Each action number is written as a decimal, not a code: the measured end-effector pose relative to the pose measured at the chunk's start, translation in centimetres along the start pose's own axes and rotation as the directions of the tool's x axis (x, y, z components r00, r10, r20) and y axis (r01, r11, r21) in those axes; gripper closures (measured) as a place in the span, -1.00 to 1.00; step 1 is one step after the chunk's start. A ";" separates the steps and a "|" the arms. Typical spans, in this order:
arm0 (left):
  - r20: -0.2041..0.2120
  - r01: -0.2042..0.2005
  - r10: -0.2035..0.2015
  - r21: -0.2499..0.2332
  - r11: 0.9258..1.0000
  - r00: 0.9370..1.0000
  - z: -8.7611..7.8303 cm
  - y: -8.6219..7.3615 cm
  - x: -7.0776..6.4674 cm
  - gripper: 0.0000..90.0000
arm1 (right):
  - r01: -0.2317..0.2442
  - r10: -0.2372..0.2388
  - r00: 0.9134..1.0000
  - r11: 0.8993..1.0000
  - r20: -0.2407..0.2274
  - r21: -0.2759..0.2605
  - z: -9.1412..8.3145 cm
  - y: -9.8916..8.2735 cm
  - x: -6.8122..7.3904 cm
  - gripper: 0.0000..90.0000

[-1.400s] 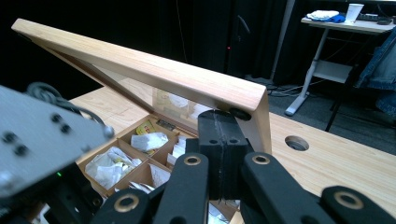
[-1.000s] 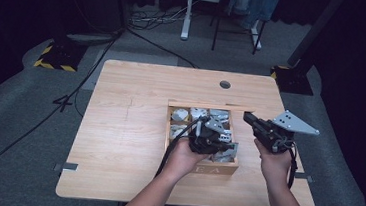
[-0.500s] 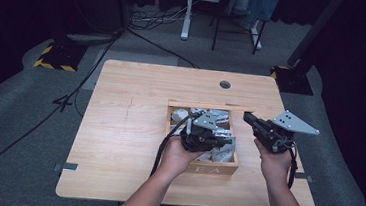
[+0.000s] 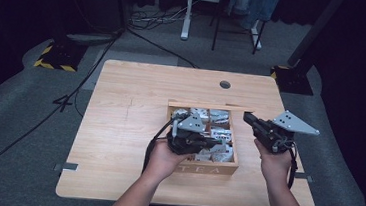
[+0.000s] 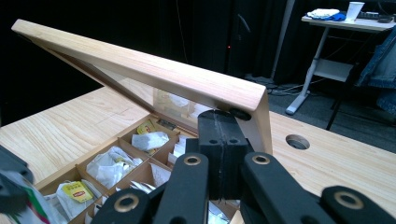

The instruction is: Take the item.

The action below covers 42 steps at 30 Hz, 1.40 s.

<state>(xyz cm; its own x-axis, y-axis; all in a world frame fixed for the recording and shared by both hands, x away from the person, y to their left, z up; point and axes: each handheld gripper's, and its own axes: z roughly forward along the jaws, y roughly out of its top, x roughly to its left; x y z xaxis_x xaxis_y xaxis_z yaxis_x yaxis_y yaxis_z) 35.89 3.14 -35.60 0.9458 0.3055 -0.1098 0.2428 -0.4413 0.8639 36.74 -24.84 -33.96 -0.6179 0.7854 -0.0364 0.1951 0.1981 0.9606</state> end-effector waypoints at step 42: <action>-0.164 0.041 -0.046 -0.034 0.999 0.985 -10.6 -4.7 1.0 0.98 | 0.005 -0.005 1.000 1.000 -0.003 0.008 -0.2 -0.1 0.1 1.00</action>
<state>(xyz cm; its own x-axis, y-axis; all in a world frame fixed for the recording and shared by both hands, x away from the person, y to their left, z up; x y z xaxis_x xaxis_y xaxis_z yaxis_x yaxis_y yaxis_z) 33.42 14.44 -34.53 0.8854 0.4600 -0.0671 0.2738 -0.3994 0.8749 36.50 -24.94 -34.02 -0.6209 0.7829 -0.0402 0.1981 0.2063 0.9582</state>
